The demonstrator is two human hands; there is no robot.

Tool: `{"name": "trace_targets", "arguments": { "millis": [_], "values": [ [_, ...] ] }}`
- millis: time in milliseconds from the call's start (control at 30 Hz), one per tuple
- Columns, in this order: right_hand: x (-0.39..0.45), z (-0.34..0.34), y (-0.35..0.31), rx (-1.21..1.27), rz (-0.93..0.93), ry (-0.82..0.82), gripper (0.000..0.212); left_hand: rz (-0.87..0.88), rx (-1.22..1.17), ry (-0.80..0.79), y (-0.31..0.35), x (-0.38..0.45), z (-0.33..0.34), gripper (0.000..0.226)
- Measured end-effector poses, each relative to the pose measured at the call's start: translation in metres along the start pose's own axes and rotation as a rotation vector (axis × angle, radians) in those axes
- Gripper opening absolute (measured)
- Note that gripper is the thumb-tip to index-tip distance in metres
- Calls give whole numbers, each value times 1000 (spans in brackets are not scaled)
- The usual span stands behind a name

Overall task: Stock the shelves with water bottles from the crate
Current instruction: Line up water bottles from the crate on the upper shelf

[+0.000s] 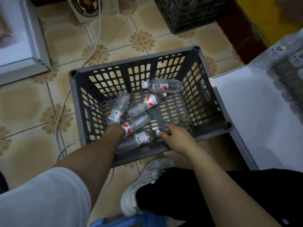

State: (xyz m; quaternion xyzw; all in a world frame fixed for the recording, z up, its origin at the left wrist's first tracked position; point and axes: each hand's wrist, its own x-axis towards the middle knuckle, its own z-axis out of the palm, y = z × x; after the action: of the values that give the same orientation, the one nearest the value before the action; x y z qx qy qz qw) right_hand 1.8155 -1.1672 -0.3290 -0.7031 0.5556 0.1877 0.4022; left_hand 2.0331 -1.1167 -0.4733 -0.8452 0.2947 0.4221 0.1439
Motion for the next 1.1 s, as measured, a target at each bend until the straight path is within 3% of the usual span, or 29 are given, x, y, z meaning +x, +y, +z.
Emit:
{"name": "trace_targets", "arguments": {
  "millis": [100, 267, 433, 633, 733, 867, 1000, 1100],
  "values": [
    [2, 2, 0, 13, 9, 2, 56, 38, 46, -35, -2, 4, 5, 45],
    [-1, 2, 1, 15, -2, 12, 53, 70, 235, 176, -7, -12, 11, 38],
    [0, 0, 3, 42, -9, 18, 52, 170, 159, 312, -30, -1, 19, 72],
    [1, -3, 2, 76, -21, 28, 50, 302, 101, 508, -10, -3, 9, 72],
    [0, -2, 5, 82, -28, 55, 48, 439, 257, 430, 16, 0, 13, 72],
    [-3, -4, 7, 113, -30, 44, 46, 363, 213, 223, 24, 16, 26, 86],
    [-3, -7, 10, 135, -43, 18, 46, 374, 238, 340, 21, 16, 22, 73],
    [-3, -12, 10, 152, -36, 0, 49, 412, 181, 322, 9, 13, 12, 73]
  ]
}}
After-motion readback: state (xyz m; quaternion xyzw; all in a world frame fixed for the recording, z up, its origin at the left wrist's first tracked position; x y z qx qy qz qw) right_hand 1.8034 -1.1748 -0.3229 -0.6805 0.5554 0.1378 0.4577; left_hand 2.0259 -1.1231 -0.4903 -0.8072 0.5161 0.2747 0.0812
